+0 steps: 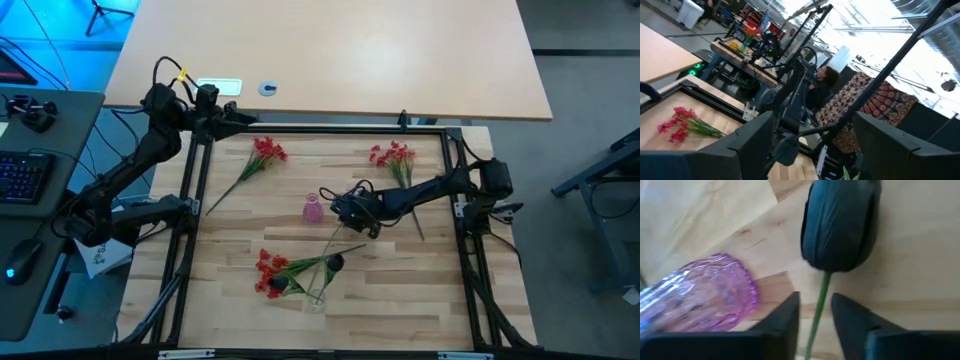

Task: Sort flowers into vase by color
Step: Put the black flower into the transparent vase

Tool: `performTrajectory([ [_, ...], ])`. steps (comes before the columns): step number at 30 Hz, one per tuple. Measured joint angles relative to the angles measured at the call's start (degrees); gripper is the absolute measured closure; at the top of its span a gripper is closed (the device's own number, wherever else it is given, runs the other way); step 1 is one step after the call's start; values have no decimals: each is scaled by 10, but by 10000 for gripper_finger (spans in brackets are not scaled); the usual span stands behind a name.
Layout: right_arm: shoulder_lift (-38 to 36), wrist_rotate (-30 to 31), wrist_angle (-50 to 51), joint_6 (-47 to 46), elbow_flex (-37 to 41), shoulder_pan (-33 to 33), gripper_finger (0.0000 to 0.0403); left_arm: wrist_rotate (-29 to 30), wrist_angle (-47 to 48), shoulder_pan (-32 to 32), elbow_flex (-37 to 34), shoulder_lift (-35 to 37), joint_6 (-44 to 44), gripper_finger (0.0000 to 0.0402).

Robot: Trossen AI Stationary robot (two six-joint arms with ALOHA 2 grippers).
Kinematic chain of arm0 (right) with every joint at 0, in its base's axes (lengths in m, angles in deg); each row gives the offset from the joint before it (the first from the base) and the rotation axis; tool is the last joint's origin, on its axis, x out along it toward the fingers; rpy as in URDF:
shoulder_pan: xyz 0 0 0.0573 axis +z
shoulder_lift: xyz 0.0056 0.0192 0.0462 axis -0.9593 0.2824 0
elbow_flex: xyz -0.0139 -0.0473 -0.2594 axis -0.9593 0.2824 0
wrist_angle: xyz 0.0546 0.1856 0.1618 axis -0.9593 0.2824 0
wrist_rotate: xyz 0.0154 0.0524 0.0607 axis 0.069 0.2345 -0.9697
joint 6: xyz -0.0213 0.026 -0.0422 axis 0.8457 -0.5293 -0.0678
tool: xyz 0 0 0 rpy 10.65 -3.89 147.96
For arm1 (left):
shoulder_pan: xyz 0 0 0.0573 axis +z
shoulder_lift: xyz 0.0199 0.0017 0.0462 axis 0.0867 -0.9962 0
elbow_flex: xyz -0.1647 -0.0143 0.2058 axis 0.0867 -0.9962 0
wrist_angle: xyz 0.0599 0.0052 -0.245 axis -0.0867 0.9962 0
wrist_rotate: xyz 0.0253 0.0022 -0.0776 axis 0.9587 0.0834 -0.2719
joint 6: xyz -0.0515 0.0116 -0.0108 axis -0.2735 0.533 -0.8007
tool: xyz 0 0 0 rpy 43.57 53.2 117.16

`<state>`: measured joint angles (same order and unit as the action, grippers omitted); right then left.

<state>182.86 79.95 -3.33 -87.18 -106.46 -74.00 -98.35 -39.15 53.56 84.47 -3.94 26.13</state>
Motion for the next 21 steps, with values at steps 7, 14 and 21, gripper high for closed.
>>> performTrajectory([
  [7, -81, 53, 111, 146, -25, -3, 390, -4, 0, 21, 0, 0, 17, 142],
  [14, -253, 174, 90, 440, -26, 7, 399, 0, 0, 30, 0, 0, 48, 142],
  [21, -421, 281, 41, 750, -26, 60, 401, 7, -1, -6, 0, 0, -14, 142],
])
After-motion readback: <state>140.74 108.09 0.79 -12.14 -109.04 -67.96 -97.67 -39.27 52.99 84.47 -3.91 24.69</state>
